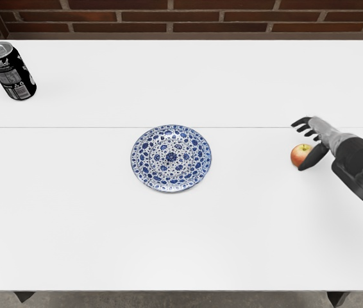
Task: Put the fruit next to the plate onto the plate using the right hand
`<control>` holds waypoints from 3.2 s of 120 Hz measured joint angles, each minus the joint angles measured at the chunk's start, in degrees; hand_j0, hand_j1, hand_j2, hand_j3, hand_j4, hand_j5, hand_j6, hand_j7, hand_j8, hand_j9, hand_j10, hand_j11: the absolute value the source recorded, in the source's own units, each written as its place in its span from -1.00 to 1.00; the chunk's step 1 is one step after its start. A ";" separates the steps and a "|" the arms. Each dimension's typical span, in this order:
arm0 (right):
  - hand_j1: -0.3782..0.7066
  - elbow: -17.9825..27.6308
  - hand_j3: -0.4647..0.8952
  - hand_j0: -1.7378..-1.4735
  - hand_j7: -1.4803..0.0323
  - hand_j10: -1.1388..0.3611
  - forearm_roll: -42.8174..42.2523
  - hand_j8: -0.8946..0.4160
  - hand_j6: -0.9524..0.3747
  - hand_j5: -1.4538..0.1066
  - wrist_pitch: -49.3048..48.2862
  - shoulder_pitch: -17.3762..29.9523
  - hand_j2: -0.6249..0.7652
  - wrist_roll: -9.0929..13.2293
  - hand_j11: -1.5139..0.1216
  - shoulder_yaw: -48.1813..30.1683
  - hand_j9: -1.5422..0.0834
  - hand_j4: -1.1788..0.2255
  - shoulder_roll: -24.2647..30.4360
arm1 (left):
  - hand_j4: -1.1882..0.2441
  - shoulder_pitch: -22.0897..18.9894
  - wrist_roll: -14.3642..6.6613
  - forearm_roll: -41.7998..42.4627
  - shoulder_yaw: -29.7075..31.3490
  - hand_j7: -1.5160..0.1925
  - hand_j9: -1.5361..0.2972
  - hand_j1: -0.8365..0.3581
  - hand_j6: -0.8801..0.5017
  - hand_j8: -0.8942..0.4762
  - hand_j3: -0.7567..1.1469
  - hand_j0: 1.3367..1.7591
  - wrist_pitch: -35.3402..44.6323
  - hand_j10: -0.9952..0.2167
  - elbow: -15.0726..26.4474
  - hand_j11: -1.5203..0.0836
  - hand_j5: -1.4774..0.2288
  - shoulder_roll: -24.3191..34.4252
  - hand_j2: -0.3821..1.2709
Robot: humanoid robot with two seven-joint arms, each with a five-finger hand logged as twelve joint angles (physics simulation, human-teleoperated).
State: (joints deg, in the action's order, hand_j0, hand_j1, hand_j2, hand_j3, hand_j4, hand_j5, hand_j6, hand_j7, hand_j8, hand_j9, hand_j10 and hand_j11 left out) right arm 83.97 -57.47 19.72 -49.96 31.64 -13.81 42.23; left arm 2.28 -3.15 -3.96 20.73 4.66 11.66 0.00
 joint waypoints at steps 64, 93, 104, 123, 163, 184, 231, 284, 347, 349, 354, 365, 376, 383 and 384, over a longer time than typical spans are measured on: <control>0.08 0.82 -0.32 -0.39 0.13 -0.12 -0.92 -0.27 -0.29 0.06 1.84 2.09 -0.18 0.10 0.09 -0.03 0.13 -0.01 -0.84 | 0.33 0.00 -0.01 0.00 0.00 0.42 0.34 0.52 -0.06 -0.04 -0.21 0.52 0.00 0.26 0.01 0.52 0.38 0.00 -0.48; 0.13 1.61 -0.32 -0.39 0.01 -0.14 -0.59 -0.24 -0.36 -0.07 1.77 2.07 0.02 0.08 -0.04 -0.23 0.00 -0.10 -0.25 | 0.33 0.00 0.01 0.00 0.00 0.42 0.34 0.52 -0.06 -0.04 -0.21 0.52 0.00 0.26 0.01 0.52 0.38 0.00 -0.48; 0.13 2.32 -0.32 -0.38 -0.03 -0.15 -0.41 -0.25 -0.38 -0.10 1.61 1.85 0.07 0.09 -0.07 -0.45 -0.03 -0.13 0.32 | 0.33 0.00 0.00 0.00 0.00 0.42 0.34 0.52 -0.06 -0.04 -0.21 0.52 0.00 0.26 0.01 0.52 0.38 0.00 -0.48; 0.12 4.14 -0.32 -0.38 -0.08 -0.19 -0.23 -0.29 -0.42 -0.15 1.33 0.80 0.19 0.36 -0.13 -0.69 -0.09 -0.17 0.44 | 0.33 0.00 0.00 0.00 0.00 0.42 0.34 0.52 -0.06 -0.04 -0.21 0.52 0.00 0.26 0.01 0.52 0.38 0.00 -0.48; 0.13 6.28 -0.32 -0.39 -0.13 -0.23 0.08 -0.33 -0.46 -0.21 0.96 -5.23 0.35 3.03 -0.18 -0.70 -0.14 -0.21 -6.70 | 0.33 0.00 -0.01 0.00 0.00 0.42 0.34 0.52 -0.06 -0.04 -0.21 0.52 0.00 0.26 -0.01 0.52 0.38 0.00 -0.48; 0.14 6.28 -0.32 -0.39 -0.15 -0.21 0.19 -0.31 -0.44 -0.24 0.92 -6.90 0.35 3.29 -0.20 -0.61 -0.16 -0.21 -11.32 | 0.33 0.00 -0.01 0.00 0.01 0.42 0.34 0.52 -0.06 -0.04 -0.20 0.52 0.00 0.26 0.01 0.52 0.38 0.00 -0.48; 0.07 0.19 -0.32 -0.39 -0.17 -0.23 0.23 -0.33 -0.47 -0.28 0.88 -10.75 0.28 3.36 -0.22 -0.03 -0.19 -0.21 -24.56 | 0.33 0.00 -0.01 0.01 0.01 0.42 0.34 0.52 -0.06 -0.04 -0.20 0.52 0.00 0.26 0.01 0.52 0.38 0.00 -0.48; 0.06 -6.70 -0.32 -0.39 -0.17 -0.23 -0.66 -0.34 -0.47 -0.26 1.39 -10.42 0.26 3.35 -0.22 3.68 -0.18 -0.23 -33.32 | 0.33 0.00 0.00 0.01 0.01 0.42 0.34 0.52 -0.06 -0.04 -0.20 0.52 0.00 0.26 0.01 0.52 0.38 0.00 -0.48; -0.74 0.97 -0.32 -0.40 0.77 0.38 10.16 0.22 0.27 0.68 -18.84 -10.96 -0.08 3.36 0.67 -10.38 0.72 0.52 -18.45 | 0.33 -0.08 0.00 0.01 0.01 0.42 0.34 0.52 -0.06 -0.04 -0.20 0.52 0.00 0.26 0.05 0.52 0.38 0.00 -0.48; -0.75 1.09 -0.32 -0.40 0.78 0.38 11.44 0.22 0.28 0.68 -20.84 -10.94 -0.08 3.36 0.68 -11.34 0.72 0.53 -17.48 | 0.33 -0.09 0.00 0.01 0.01 0.42 0.34 0.52 -0.06 -0.04 -0.20 0.52 0.00 0.26 0.03 0.52 0.38 0.00 -0.48; -0.77 1.31 -0.32 -0.40 0.79 0.40 14.75 0.24 0.29 0.70 -25.66 -10.90 -0.09 3.36 0.70 -13.58 0.74 0.54 -14.83 | 0.33 -0.73 0.00 0.00 0.02 0.42 0.34 0.52 -0.06 -0.04 -0.21 0.52 0.00 0.26 -0.01 0.52 0.38 0.00 -0.48; -0.80 1.05 -0.32 -0.40 0.82 0.42 22.13 0.26 0.32 0.73 -35.24 -10.69 -0.10 2.82 0.73 -17.57 0.77 0.57 -8.46 | 0.33 -1.49 0.00 0.01 -0.03 0.42 0.34 0.52 -0.06 -0.04 -0.20 0.52 -0.01 0.26 0.12 0.52 0.38 0.00 -0.48; -0.81 -0.75 -0.32 -0.40 0.84 0.43 29.21 0.27 0.33 0.75 -44.03 -10.31 -0.10 -0.50 0.75 -19.43 0.79 0.58 -1.45 | 0.33 -1.32 0.00 0.01 -0.07 0.42 0.34 0.52 -0.06 -0.04 -0.21 0.52 -0.21 0.26 0.14 0.52 0.38 0.00 -0.48; -0.82 -3.11 -0.32 -0.40 0.85 0.44 32.37 0.28 0.34 0.76 -48.62 -9.29 -0.11 -4.26 0.75 -19.99 0.80 0.59 2.14 | 0.33 -1.32 0.00 0.01 -0.10 0.42 0.34 0.52 -0.06 -0.04 -0.21 0.52 -0.27 0.26 0.18 0.52 0.38 0.00 -0.48; -0.82 -3.49 -0.32 -0.40 0.85 0.44 32.70 0.28 0.34 0.76 -49.09 -9.10 -0.11 -4.84 0.76 -20.05 0.80 0.59 2.55 | 0.33 -1.32 0.00 0.00 -0.09 0.42 0.34 0.52 -0.06 -0.04 -0.21 0.52 -0.28 0.26 0.19 0.52 0.38 0.00 -0.48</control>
State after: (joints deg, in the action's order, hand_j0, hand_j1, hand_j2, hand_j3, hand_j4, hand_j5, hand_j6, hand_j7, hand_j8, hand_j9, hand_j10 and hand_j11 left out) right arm 80.49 -24.77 -29.37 -59.06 26.80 -33.85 44.79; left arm 0.97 -3.15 -3.96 20.64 4.38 11.85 0.00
